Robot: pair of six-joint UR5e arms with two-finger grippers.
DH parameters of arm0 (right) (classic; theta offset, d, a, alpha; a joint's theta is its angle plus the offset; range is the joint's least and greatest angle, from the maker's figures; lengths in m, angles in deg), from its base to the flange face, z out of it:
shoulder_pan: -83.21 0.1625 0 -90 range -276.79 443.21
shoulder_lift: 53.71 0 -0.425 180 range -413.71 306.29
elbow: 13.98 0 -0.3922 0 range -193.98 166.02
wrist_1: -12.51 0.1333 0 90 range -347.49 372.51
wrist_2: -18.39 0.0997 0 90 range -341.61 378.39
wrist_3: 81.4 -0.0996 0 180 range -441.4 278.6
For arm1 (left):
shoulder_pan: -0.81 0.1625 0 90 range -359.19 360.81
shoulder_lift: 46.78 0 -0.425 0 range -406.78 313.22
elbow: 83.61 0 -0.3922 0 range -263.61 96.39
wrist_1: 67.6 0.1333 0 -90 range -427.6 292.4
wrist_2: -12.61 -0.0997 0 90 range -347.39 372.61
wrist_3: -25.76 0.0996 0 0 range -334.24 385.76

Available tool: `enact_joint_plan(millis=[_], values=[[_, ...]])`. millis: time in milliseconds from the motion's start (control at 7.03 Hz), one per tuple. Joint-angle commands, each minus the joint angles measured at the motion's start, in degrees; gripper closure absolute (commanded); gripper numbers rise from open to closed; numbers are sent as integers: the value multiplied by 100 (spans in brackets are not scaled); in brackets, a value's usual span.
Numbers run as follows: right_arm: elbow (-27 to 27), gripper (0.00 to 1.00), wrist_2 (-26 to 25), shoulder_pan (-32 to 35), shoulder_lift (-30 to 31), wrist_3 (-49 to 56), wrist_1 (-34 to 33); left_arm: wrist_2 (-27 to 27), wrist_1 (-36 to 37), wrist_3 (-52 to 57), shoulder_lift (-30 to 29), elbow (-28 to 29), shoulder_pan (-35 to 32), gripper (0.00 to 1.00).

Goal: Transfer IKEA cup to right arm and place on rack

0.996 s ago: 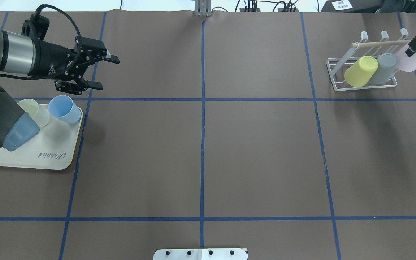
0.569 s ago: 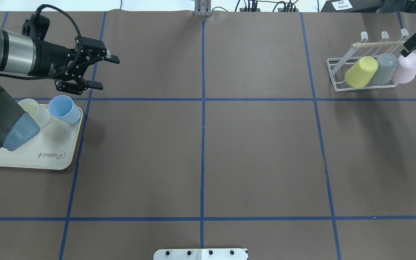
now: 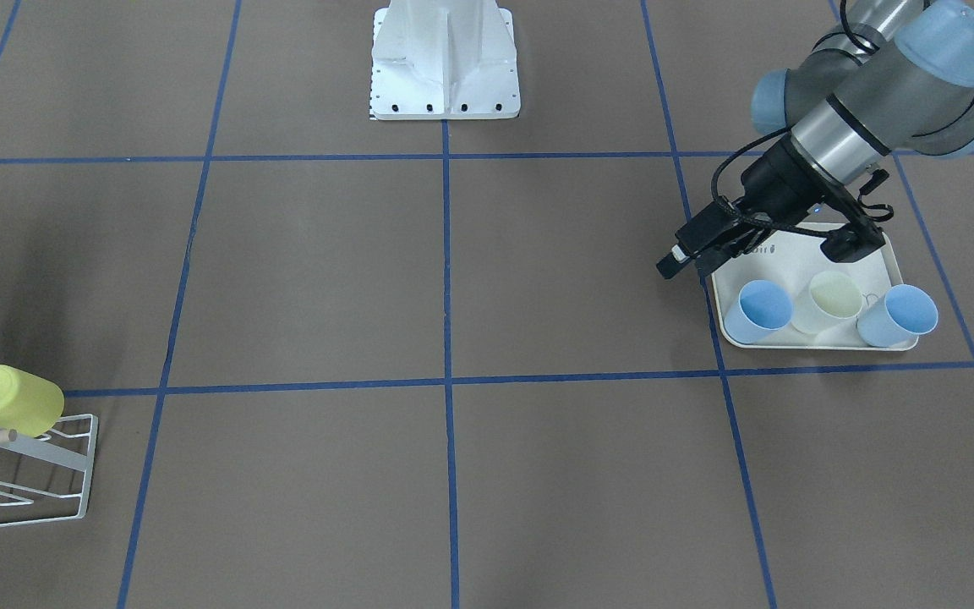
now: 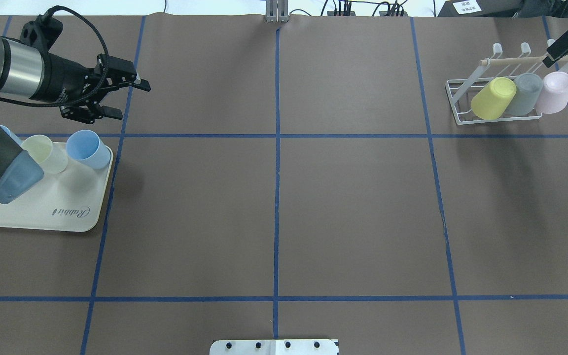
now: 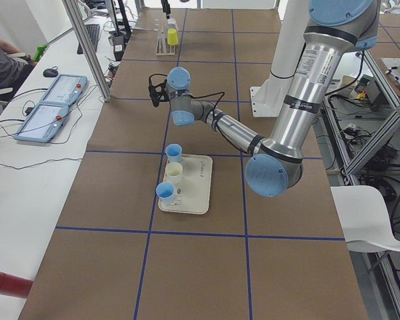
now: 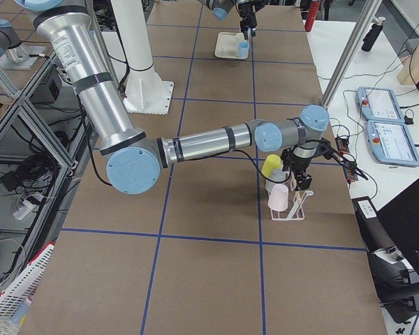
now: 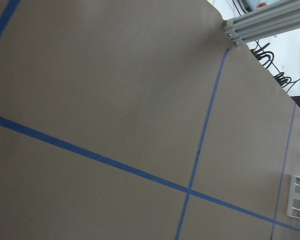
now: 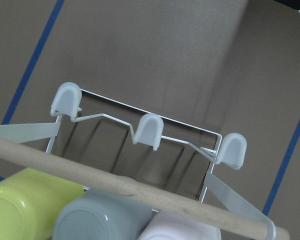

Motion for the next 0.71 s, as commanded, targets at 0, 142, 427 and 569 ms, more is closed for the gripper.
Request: enact_joint_plan(millis=[0,142,427,569], values=[[34,0,155,4,-10,-12,7,7,333,1962,908,-70,-631,0],[43,0,243,4,-10,-12,16,68,804,3401,1287,-69,-1201,0],[60,0,262,4,16,-12,16,7,905,5140,1756,418,-1696,0],[78,0,270,4,60,-3,24,-2,905,5651,1757,901,-1847,0]])
